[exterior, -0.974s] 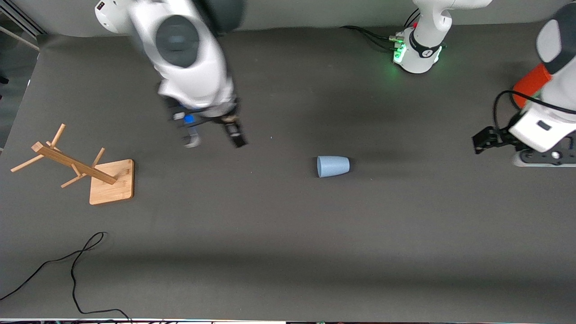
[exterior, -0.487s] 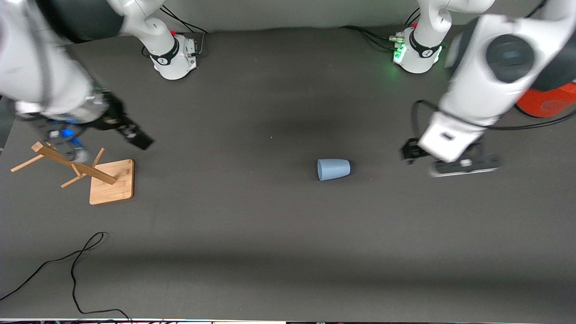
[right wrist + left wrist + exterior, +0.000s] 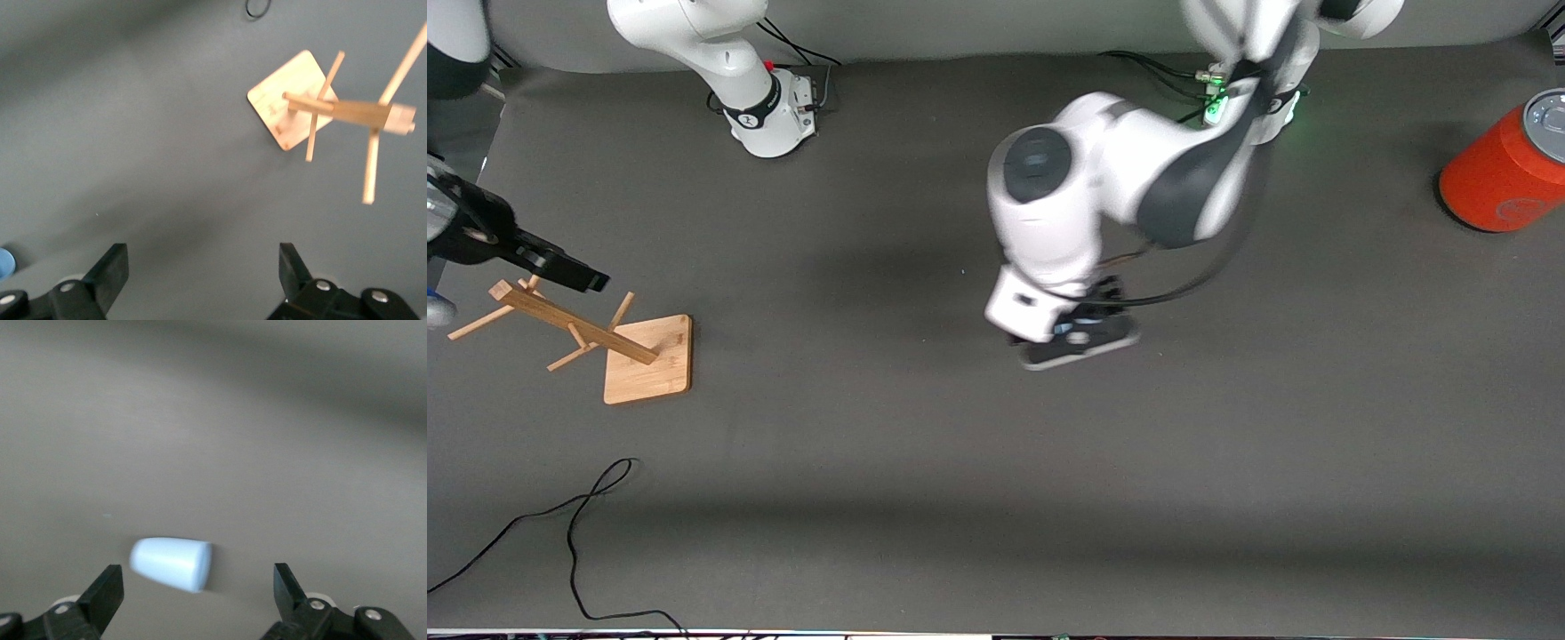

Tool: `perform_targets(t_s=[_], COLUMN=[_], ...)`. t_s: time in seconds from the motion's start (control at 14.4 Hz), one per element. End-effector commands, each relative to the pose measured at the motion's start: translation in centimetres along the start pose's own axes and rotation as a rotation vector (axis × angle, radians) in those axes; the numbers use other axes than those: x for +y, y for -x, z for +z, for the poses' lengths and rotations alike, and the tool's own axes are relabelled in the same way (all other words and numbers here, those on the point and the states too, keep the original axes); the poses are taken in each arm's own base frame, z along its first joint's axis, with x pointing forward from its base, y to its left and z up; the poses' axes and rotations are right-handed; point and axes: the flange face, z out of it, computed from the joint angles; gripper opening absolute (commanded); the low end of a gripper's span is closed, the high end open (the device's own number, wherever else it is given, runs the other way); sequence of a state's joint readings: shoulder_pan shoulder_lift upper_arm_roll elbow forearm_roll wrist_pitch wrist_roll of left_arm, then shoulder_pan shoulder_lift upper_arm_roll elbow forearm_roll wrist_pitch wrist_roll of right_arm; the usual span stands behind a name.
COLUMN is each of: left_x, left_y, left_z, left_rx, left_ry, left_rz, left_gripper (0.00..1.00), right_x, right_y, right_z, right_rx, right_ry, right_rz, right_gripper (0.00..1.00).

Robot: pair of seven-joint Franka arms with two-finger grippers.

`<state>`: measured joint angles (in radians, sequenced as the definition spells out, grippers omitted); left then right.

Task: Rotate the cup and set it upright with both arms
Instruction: 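Retract the right gripper while the left gripper reaches the cup, then grasp the cup rim with the left gripper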

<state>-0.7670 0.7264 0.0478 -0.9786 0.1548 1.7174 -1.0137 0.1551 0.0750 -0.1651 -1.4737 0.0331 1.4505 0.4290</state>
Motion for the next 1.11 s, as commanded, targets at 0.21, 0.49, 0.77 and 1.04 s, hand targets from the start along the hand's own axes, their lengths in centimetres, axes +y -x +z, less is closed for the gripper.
perform_targets(t_s=[0.21,0.49,0.77,1.04], left_x=[3.6,3.0,1.9,1.2], left_y=[2.0,5.5,7.5,7.7], left_z=[8.6,17.5,21.1,21.4], left_rx=[0.129,0.134,0.033,-0.033], left_ry=[-0.148,-0.379,-0.510,-0.555], left_rz=[0.068,0.351,0.582,0.705], left_gripper=[1.00,1.00,0.99,0.97], right_x=[2.4,2.6,2.7,3.4], right_y=[-1.4,-2.4,-2.3,-2.6], right_z=[0.9,1.0,0.7,1.0], right_rx=[0.087,0.126,0.129,0.121], right_ry=[-0.015,-0.015,-0.016,-0.018], right_rz=[-0.301,-0.418,-0.421,-0.409], right_gripper=[1.00,1.00,1.00,1.00])
